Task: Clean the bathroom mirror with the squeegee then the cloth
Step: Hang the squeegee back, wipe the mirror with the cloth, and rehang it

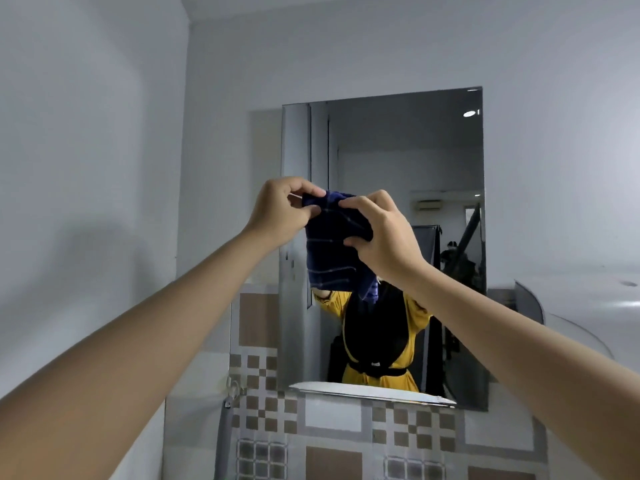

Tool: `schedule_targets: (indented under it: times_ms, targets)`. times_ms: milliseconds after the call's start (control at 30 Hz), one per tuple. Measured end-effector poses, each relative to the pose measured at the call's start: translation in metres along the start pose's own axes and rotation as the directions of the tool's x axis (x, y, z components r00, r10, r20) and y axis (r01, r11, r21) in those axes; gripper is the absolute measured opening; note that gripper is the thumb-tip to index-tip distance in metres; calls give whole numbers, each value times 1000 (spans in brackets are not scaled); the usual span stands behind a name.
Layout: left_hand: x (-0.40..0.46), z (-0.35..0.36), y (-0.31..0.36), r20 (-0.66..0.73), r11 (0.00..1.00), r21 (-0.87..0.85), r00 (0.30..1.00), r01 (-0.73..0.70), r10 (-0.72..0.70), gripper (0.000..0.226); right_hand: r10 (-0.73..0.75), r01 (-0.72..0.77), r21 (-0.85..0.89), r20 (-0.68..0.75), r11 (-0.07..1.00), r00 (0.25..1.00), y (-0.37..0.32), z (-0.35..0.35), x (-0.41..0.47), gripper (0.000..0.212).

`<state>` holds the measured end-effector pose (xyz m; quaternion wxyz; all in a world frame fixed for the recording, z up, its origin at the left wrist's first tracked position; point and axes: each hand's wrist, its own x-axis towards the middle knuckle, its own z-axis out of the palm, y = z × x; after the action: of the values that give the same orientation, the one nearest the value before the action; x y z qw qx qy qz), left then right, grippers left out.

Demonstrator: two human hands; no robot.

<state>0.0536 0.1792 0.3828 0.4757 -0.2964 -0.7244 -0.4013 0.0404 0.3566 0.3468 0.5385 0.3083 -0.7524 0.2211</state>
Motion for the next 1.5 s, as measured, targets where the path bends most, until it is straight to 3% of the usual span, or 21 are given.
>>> schedule_targets:
  times_ms: [100,300,400,567,633,700,800,900,1100,1200,1333,1500]
  targets:
    - [31,-7,-9,-75,999,14,996,-49,50,23,-30,32,31,-76,999,997,6,6,33,46]
    - [77,-6,-26,-108,998,-18,992,-63,61,29,-33,12,-204,-96,979,995,13,23,94,44]
    - [87,-4,-44,-116,992,67,987,-106,113,39,-42,15,-258,-100,966,994,18,33,117,45]
    - [93,-10,-103,14,958,247,989,-144,145,66,-81,45,-354,-89,934,993,30,47,163,50]
    - [94,-15,-128,100,918,376,990,-127,96,84,-82,49,-420,-61,906,995,33,54,184,74]
    - [93,-20,-149,186,847,508,980,-156,70,102,-66,45,-492,-25,870,998,34,61,207,98]
    - [92,-22,-173,318,756,599,945,-266,81,113,-102,82,-569,-3,818,995,32,73,241,110]
    - [92,-20,-189,359,704,653,932,-280,38,114,-159,145,-666,39,732,986,31,84,267,104]
    - [87,-19,-193,360,611,690,916,-388,176,107,-254,307,-823,205,478,945,28,95,279,77]
    - [88,-18,-192,385,597,693,908,-403,165,101,-184,305,-786,244,538,952,25,101,278,68]
    - [88,-18,-191,389,599,694,908,-400,156,101,-86,191,-712,182,676,980,33,104,272,75]
    - [88,-19,-190,390,574,707,905,-414,172,102,-92,144,-726,111,672,990,57,91,256,87]
